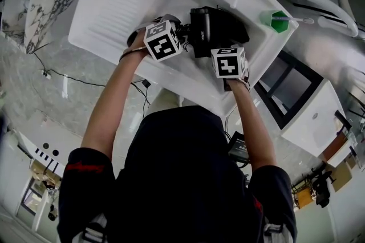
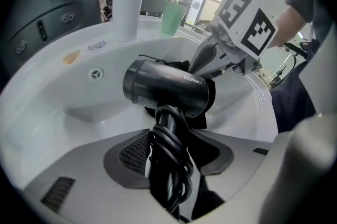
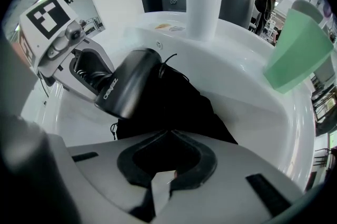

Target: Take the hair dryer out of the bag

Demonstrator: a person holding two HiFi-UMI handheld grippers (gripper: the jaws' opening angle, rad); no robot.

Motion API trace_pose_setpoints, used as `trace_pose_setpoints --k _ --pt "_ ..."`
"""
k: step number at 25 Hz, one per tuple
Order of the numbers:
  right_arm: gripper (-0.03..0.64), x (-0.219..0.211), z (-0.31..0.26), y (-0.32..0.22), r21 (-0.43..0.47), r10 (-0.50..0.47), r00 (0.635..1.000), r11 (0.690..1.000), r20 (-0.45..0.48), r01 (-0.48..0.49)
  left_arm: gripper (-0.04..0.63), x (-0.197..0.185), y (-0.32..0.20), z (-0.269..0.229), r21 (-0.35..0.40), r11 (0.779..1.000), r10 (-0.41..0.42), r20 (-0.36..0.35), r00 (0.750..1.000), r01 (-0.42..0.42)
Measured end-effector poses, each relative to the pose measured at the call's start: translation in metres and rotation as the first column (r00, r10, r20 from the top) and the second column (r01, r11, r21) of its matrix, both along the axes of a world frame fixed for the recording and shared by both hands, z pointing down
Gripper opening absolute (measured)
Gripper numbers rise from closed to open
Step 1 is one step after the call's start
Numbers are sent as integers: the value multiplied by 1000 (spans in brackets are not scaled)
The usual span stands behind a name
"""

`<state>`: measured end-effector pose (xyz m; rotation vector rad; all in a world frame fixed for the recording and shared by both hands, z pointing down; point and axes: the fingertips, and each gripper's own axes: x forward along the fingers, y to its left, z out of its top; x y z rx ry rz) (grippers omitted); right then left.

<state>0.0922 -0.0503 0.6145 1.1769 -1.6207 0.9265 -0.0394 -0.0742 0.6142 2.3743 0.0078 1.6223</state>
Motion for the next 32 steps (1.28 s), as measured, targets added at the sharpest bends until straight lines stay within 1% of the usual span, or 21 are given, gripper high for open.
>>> trace_pose_setpoints --k 4,8,11,14,18,20,23,25,27,32 --pt "41 -2 2 1 -7 -7 1000 1000 0 7 228 -8 -10 -11 20 998 -52 -7 999 52" --pt "41 -8 2 2 -10 -19 1000 1000 -1 19 228 -17 -21 -20 53 995 -87 -3 996 87" --pt "40 -11 2 4 -15 -36 999 999 -8 36 227 -24 -27 -26 55 990 -130 1 992 129" --pt "41 -13 1 5 -20 -65 998 998 -20 64 229 -32 -38 -33 54 980 -192 -4 981 192" --pt "40 -17 -1 0 -23 -77 997 997 -22 77 228 -50 -54 -41 56 961 -271 1 963 270" --pt "41 -19 0 -2 -24 -81 996 996 -21 81 228 -60 -62 -43 45 947 -318 5 948 318" --pt "41 -22 2 -2 -32 -87 996 996 -18 87 228 -72 -77 -44 43 917 -396 0 918 396" --pt "41 -23 4 -4 -36 -95 995 995 -19 94 227 -80 -89 -45 46 891 -452 2 892 452" --pt "41 -25 5 -5 -42 -100 995 994 -22 99 227 -91 -100 -47 60 863 -504 22 864 502" --pt "41 -27 7 -6 -54 -98 995 994 -23 96 228 -117 -121 -49 83 801 -597 41 801 593"
